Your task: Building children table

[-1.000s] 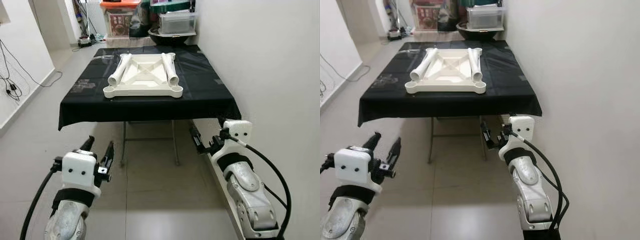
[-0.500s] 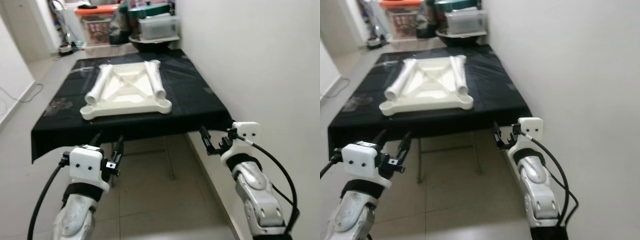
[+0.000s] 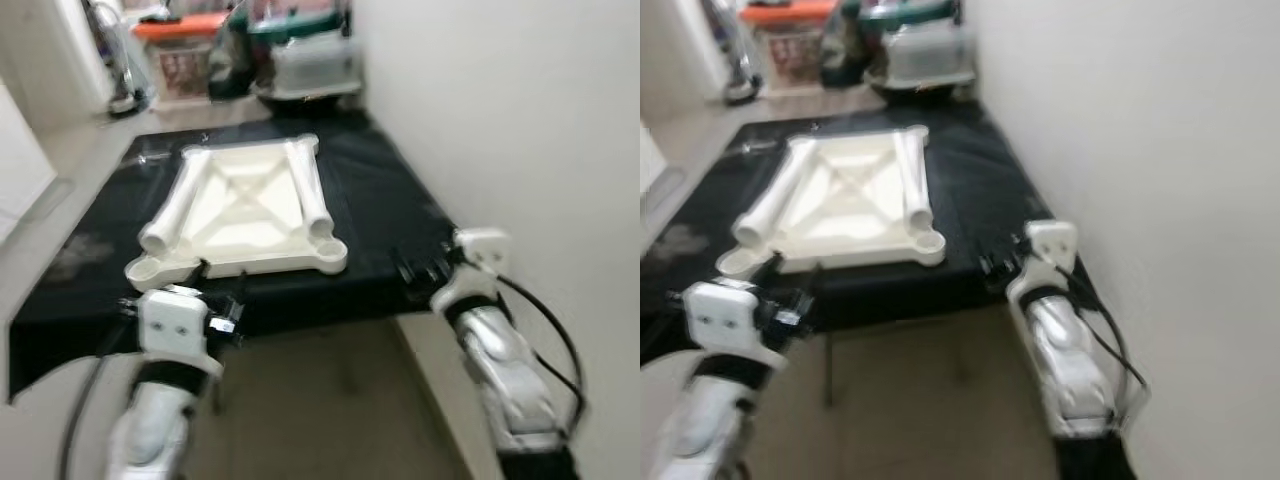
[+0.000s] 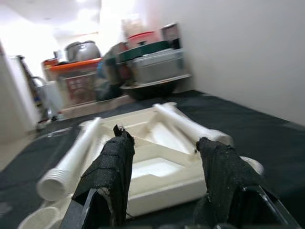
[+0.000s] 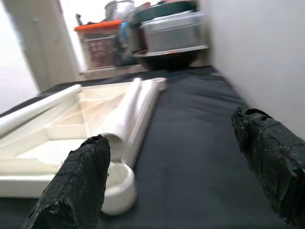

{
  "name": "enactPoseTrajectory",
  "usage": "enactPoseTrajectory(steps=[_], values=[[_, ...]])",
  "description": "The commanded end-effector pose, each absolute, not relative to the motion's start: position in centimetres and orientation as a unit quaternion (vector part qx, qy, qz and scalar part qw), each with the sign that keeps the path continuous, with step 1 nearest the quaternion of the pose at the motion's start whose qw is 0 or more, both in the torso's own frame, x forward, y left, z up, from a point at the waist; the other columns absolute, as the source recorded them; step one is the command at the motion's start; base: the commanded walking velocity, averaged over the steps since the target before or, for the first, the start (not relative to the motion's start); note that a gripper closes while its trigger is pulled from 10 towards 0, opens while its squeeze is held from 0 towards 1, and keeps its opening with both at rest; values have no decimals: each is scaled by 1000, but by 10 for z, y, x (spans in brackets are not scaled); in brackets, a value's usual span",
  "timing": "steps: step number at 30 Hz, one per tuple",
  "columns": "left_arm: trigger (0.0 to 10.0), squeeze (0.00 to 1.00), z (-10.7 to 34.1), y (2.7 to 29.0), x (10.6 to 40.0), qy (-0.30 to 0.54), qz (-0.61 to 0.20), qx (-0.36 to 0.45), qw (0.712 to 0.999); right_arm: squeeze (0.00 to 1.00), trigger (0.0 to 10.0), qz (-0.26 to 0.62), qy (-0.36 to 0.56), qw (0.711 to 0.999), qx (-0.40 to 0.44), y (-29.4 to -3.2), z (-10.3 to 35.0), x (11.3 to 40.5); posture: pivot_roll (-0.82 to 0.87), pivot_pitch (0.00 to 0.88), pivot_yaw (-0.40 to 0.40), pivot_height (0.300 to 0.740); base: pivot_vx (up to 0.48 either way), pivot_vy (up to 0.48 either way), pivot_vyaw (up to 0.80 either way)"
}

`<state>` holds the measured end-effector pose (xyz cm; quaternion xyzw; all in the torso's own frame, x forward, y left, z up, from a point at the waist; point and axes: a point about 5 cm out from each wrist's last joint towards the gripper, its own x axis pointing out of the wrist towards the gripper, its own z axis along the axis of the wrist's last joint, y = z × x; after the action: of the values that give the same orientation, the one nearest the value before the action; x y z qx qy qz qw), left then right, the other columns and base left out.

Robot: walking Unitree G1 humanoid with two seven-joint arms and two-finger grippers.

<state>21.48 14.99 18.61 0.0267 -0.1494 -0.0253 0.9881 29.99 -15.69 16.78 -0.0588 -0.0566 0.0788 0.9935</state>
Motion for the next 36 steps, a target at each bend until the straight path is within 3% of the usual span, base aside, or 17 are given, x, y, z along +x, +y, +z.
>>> enactPoseTrajectory(steps=[1,7,18,29,36], values=[[10000,0,177,156,216,-125,-11,25,992,0,10000,91,-54,993,-57,-149,165,300,-33,0,19,740,0,0,0],[10000,0,173,157,220,-108,-2,10,994,0,10000,87,-50,993,-56,-151,165,303,-34,0,17,740,0,0,0],[10000,0,173,157,221,-115,-8,3,993,0,10000,86,-51,993,-55,-150,165,306,-37,0,18,740,0,480,0],[10000,0,179,153,226,-140,-21,6,990,0,10000,77,-51,994,-53,-152,164,307,-20,0,6,740,0,0,0],[10000,0,180,155,227,-144,-15,0,990,0,10000,73,-47,995,-53,-152,162,306,-21,0,5,740,475,0,0]])
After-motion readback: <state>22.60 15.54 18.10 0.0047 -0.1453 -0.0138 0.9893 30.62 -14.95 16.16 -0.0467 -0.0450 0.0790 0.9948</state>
